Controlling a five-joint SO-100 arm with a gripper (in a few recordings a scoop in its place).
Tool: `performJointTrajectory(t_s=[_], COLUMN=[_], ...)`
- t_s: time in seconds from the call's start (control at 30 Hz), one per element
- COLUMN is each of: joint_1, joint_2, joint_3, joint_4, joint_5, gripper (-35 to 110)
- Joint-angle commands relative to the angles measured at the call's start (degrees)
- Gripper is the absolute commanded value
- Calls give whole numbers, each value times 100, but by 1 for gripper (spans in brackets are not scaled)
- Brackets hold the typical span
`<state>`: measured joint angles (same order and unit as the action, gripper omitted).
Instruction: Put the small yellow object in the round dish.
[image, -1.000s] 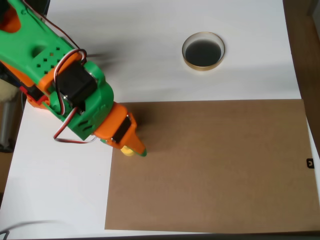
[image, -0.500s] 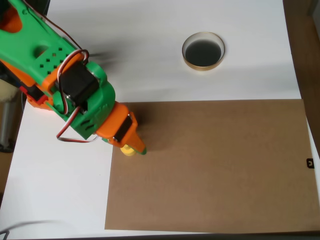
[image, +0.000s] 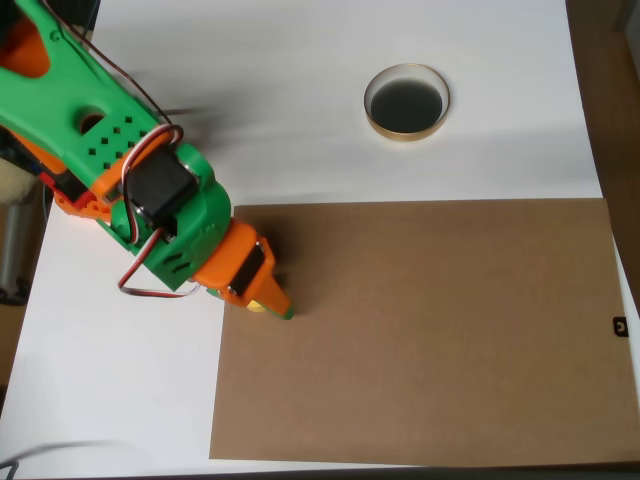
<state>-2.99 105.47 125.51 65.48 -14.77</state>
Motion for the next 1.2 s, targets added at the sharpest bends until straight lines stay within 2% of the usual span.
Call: performJointTrajectory(t_s=[0.0, 0.5, 1.17], joint_1=[-97, -158, -237], joint_2=[158, 35, -299], joint_3=[-9, 255, 299], joint_4=[0, -352, -729], joint_5=[-53, 35, 141], gripper=[25, 20, 0])
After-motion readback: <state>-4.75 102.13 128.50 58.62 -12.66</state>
